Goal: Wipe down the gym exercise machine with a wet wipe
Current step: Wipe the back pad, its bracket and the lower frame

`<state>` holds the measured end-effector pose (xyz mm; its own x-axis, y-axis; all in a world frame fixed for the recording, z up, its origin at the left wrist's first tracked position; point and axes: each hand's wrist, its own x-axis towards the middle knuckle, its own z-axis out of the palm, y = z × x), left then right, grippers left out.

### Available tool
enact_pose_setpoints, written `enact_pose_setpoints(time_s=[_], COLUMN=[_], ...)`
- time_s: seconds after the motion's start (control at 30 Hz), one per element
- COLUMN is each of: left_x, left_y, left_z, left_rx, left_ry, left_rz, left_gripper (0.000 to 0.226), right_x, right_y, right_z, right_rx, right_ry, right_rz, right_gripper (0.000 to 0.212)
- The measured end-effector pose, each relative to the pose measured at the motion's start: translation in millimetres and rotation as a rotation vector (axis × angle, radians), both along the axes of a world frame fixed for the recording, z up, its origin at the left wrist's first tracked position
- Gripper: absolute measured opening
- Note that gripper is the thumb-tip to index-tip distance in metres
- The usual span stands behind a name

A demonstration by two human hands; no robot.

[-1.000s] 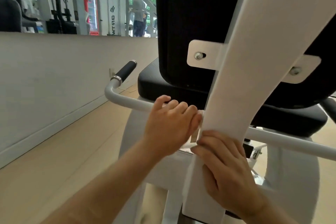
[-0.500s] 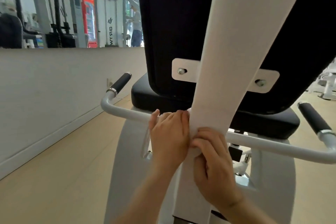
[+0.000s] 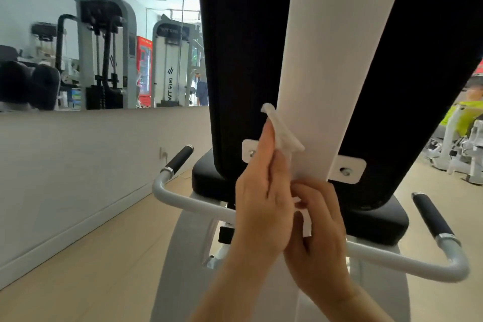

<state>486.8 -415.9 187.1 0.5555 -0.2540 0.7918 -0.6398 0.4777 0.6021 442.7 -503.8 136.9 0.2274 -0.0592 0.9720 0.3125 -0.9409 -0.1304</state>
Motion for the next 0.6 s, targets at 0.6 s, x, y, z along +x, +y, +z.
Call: enact_pose_setpoints(time_s=[0.6], left_x=[-10], left_y=[5], left_z=[11], left_rx=[-0.25], left_ry=[0.134], left_rz=[0.054], left_gripper=[0.034], right_x=[-15], right_y=[-29], right_z=[61], right_rx=[-0.751], right_ry=[0.279], right_rz=[-0.638], right_gripper=[0.063])
